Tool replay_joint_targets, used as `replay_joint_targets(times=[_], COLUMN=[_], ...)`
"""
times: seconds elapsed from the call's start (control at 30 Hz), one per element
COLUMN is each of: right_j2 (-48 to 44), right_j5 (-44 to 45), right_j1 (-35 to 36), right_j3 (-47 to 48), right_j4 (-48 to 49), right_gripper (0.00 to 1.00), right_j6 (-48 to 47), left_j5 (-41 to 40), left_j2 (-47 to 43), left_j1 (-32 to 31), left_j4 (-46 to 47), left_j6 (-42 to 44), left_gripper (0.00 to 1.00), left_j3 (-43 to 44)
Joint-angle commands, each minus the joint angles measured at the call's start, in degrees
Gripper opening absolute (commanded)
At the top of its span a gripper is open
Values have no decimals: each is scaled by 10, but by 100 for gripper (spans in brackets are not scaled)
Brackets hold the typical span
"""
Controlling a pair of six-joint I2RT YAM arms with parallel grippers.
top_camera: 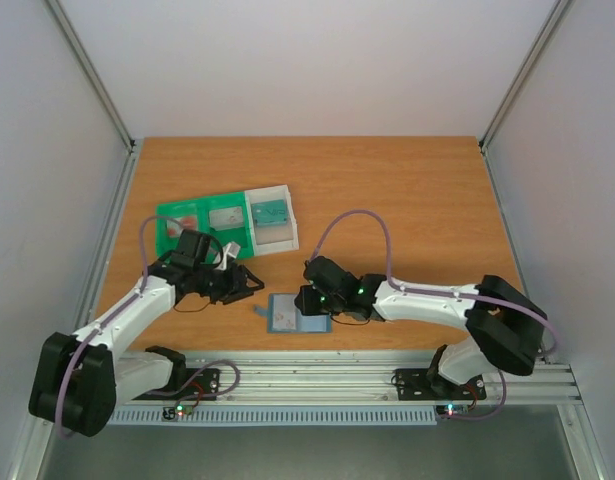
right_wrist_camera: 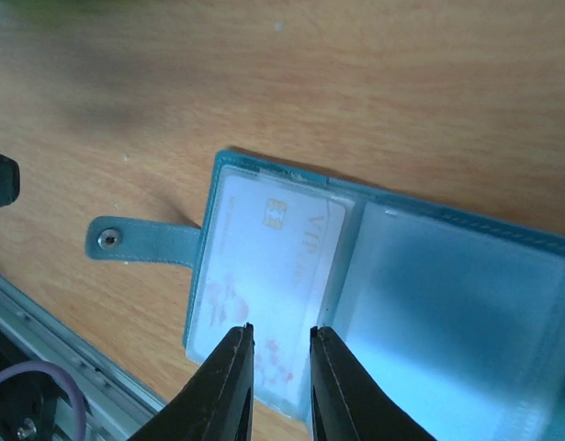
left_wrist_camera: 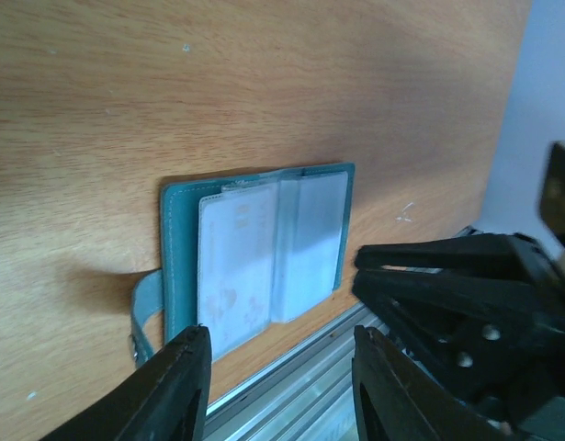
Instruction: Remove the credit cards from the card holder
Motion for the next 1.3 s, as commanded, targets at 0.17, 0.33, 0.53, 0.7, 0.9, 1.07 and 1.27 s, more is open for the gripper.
replay_joint_targets(times=[0.17, 0.33, 0.53, 0.7, 0.9, 1.07, 1.27], right_j2=[93, 113, 117, 117, 122, 121, 119], right_j5=[-69, -52, -32, -32, -45, -55, -62], right_j1=[-10, -12, -14, -15, -19, -25, -34], right_j3=[1, -10, -21, -39, -57, -68, -79], right_j4=[77, 74, 64, 85, 116, 147, 161], right_gripper=[14, 14, 5, 3, 2, 2, 3], right_j6=[51, 38, 22, 24, 33, 40, 40], left_j5=[43, 48, 48, 45, 50, 52, 49], left_j2=[51, 107, 163, 197, 218, 227, 223], left_j1=[-9, -13, -27, -33, -37, -52, -55], left_j4=[171, 240, 289, 341, 357, 369, 377], left_j6=[-78, -97, -104, -122, -121, -132, -141], left_gripper=[43, 43, 42, 37, 38, 34, 17], left_j3=[-58, -71, -71, -82, -87, -87, -87])
